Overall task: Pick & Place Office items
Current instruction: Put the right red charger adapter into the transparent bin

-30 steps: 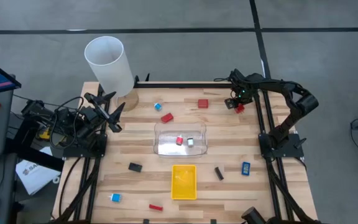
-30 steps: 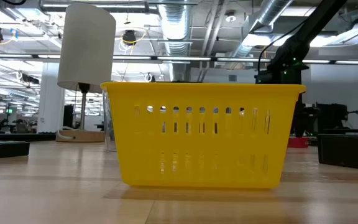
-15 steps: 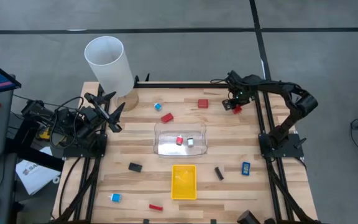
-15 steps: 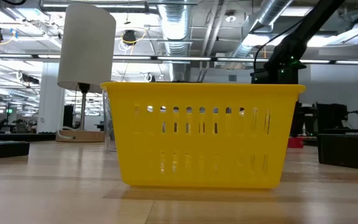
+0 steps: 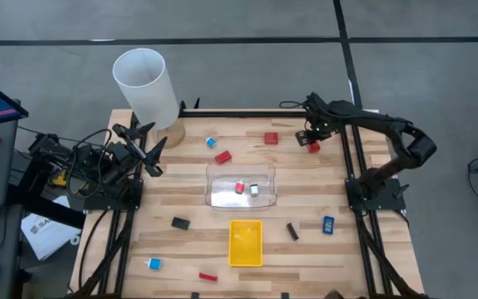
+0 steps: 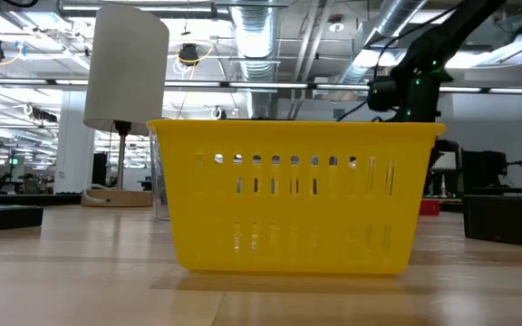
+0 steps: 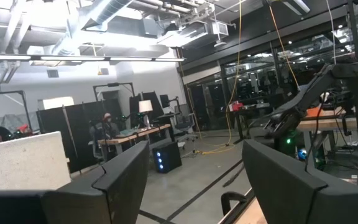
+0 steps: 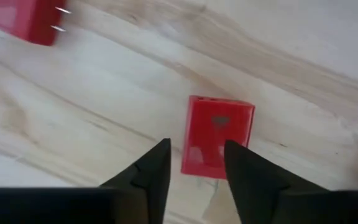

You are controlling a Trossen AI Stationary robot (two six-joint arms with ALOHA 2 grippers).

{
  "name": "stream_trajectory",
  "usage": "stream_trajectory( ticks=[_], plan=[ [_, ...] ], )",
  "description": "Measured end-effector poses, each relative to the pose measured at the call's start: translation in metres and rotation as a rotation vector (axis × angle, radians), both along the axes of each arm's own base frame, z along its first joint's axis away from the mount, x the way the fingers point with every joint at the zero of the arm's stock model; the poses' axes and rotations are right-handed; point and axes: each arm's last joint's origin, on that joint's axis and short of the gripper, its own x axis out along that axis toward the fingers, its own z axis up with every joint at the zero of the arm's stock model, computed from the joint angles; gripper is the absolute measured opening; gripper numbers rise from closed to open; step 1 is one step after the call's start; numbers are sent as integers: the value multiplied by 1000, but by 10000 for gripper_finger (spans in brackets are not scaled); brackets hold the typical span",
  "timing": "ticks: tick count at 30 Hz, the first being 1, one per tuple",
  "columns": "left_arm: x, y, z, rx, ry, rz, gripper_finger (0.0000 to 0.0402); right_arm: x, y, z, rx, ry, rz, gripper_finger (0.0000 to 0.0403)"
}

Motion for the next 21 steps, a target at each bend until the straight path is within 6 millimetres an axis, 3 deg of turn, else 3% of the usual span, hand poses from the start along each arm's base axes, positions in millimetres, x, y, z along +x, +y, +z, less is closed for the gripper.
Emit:
stream_trajectory(
  ticks=[4, 9, 15, 21],
  plan=[
    [0, 0, 0, -1, -1, -1, 253, -1, 8, 12, -26, -28, 8, 107],
    [0, 0, 0, -7, -7, -4, 253, 2, 18, 16, -12, -24, 12, 110],
    [0, 0, 0, -8, -7, -4, 253, 11, 25, 13, -29, 6, -8, 172],
    [0, 0, 0, -9, -7, -5, 253, 7, 21, 12, -48, 31, -51, 251]
  ],
)
